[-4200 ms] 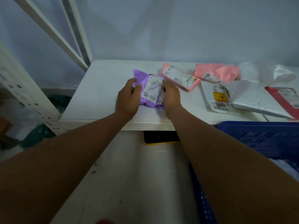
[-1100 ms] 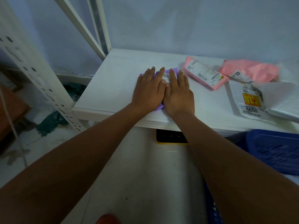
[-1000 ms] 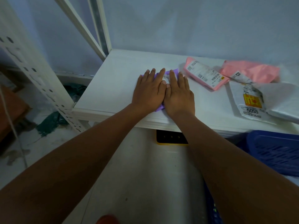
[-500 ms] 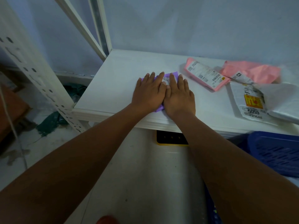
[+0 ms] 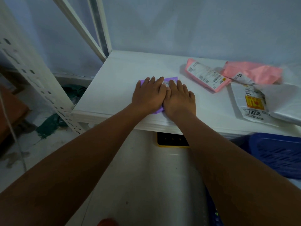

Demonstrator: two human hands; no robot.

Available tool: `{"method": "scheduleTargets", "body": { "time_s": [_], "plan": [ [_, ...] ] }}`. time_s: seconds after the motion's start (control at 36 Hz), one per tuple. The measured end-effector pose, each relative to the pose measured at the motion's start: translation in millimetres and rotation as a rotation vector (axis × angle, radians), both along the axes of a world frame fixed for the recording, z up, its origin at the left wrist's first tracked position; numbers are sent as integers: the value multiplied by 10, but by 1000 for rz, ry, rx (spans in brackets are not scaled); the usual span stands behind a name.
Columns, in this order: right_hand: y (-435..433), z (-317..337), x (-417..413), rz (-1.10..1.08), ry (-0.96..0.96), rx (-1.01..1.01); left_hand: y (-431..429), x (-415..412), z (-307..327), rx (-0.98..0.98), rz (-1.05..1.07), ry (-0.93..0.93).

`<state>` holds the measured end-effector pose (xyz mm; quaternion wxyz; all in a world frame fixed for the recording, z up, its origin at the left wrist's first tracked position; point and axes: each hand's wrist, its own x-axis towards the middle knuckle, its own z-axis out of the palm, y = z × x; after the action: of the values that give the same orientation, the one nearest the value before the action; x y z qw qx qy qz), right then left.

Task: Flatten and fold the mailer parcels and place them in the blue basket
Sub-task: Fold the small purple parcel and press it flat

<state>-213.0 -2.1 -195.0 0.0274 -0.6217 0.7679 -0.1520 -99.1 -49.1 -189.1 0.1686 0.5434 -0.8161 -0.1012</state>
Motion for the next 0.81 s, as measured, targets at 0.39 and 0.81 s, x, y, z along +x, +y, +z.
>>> {"method": "scheduleTargets", "body": {
  "time_s": [0.39,0.81],
  "plan": [
    [12,87,-34,21,13,-37,31,36,249,79,8,-237],
    [45,52,-1,54,55,-277,106,88,462,-142,278,-489]
  ]
}}
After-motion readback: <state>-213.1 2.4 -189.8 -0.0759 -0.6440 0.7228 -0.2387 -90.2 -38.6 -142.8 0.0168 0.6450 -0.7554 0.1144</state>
